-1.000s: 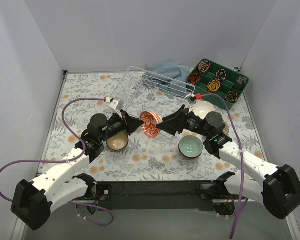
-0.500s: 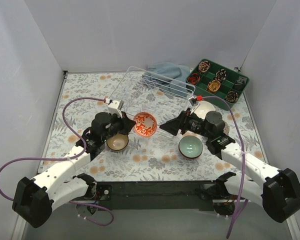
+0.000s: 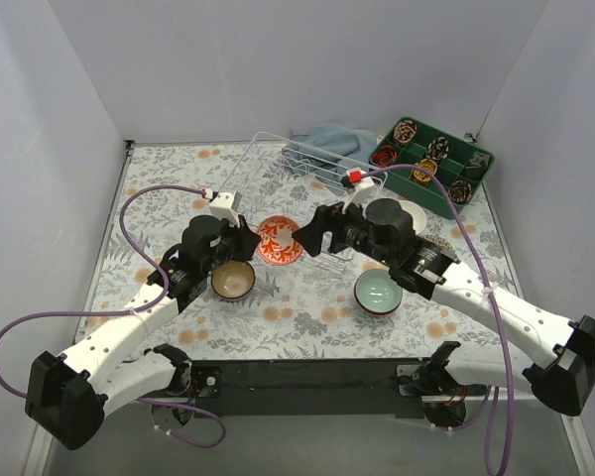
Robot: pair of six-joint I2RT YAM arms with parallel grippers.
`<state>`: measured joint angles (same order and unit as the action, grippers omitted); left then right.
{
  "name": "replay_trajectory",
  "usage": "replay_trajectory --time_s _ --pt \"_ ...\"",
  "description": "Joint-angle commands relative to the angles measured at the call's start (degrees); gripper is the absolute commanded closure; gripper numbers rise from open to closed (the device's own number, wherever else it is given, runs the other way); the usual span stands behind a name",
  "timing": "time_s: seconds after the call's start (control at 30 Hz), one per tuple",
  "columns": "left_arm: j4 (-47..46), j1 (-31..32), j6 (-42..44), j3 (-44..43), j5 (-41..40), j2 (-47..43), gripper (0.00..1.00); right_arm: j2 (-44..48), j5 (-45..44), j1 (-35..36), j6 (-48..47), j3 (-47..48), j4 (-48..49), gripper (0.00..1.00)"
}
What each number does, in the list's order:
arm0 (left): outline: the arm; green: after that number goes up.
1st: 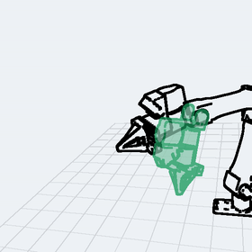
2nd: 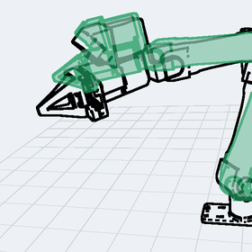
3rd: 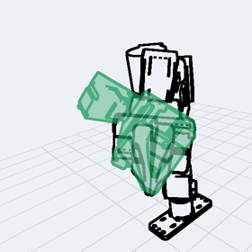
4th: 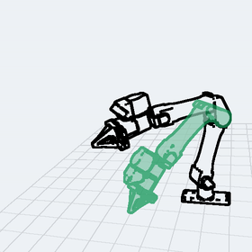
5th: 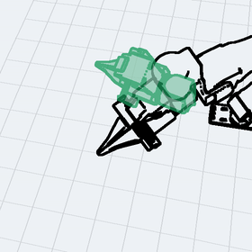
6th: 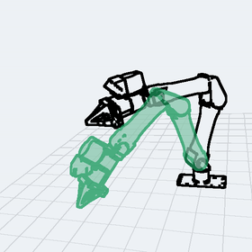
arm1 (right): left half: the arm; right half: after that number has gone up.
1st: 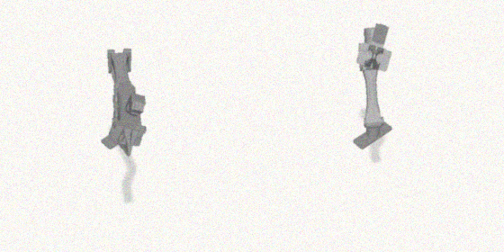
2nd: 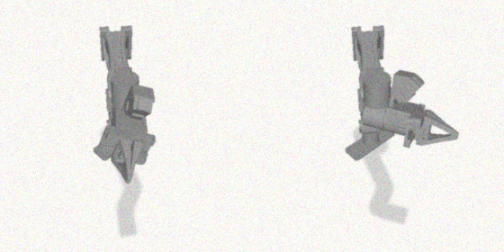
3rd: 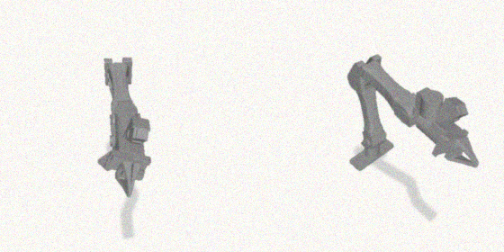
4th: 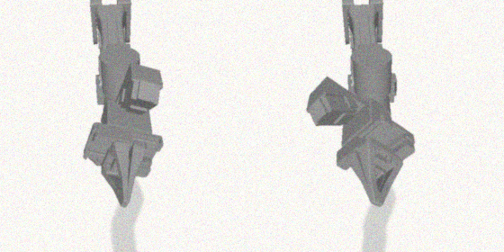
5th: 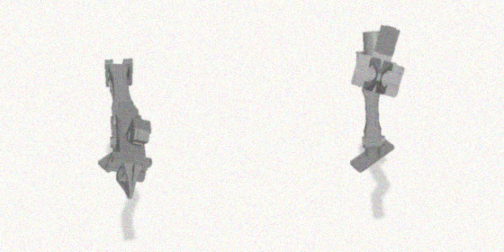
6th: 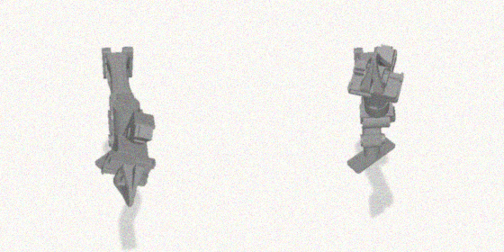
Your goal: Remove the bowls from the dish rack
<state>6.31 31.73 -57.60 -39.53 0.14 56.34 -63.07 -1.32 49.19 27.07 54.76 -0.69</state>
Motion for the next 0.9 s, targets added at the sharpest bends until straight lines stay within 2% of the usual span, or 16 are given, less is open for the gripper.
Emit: replay_trajectory --time_s 0.0,0.2,0.37,0.47,0.57,0.6,0.73,0.8,0.87 --pt "-0.59 0.09 0.47 -3.19 -2.16 -1.75 1.00 -6.18 -20.35 6.25 -5.44 7.19 -9.85 0.13" --pt "0.20 0.00 1.00 -3.54 -3.22 -2.63 1.00 -17.94 -31.35 11.53 -8.17 17.12 -15.39 0.21" --pt "0.64 0.00 1.27 -3.63 -3.74 -3.60 1.00 -23.67 -34.09 12.77 -9.40 22.30 -18.72 0.32" --pt "0.73 0.09 1.44 -3.71 -4.10 -4.13 1.00 -26.57 -35.67 13.12 -10.02 24.24 -20.75 0.42" --pt "0.99 0.09 1.70 -3.80 -4.01 -4.48 1.00 -28.33 -36.38 13.30 -10.46 25.92 -21.28 0.57" --pt "0.90 0.09 1.79 -3.89 -4.01 -4.65 1.00 -28.95 -36.47 13.30 -10.72 26.62 -21.72 0.67" --pt "1.16 0.09 1.79 -3.89 -4.10 -5.09 1.00 -29.92 -37.35 13.56 -10.90 28.03 -23.13 0.90" --pt "1.25 0.09 1.79 -3.63 -3.92 -5.53 1.00 -29.83 -37.09 13.56 -10.90 28.38 -23.91 0.99" --pt "1.17 0.09 1.88 -3.28 -3.66 -6.15 0.96 -29.31 -37.26 13.56 -10.81 28.56 -24.53 0.99"
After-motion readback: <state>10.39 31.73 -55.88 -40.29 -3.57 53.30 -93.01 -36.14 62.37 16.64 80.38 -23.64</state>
